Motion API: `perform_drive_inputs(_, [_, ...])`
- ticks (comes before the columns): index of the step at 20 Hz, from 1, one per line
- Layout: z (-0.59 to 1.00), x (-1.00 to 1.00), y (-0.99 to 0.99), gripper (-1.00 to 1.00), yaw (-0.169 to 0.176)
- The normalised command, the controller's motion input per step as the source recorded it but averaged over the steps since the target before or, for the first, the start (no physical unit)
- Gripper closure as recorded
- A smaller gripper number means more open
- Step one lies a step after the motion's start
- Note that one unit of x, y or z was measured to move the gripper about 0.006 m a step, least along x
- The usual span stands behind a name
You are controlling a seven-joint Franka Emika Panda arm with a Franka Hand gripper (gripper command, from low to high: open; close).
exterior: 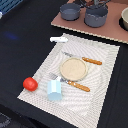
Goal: Interact with the objects in diverse but meaningful ways.
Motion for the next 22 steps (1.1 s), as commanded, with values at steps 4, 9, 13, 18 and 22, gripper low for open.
perform_drive_inputs(4, [-0.06, 0.28, 0.11, 1.00, -0.003])
perform_drive_inputs(9, [-0.07, 0.29, 0.14, 1.00, 0.000])
perform_drive_inputs(13, [-0.10, 0.22, 0.14, 1.00, 0.000])
perform_drive_inputs(18, [-0.07, 0.13, 0.13, -1.00, 0.000])
perform_drive_inputs(22, [0.00, 0.12, 0.15, -1.00, 0.000])
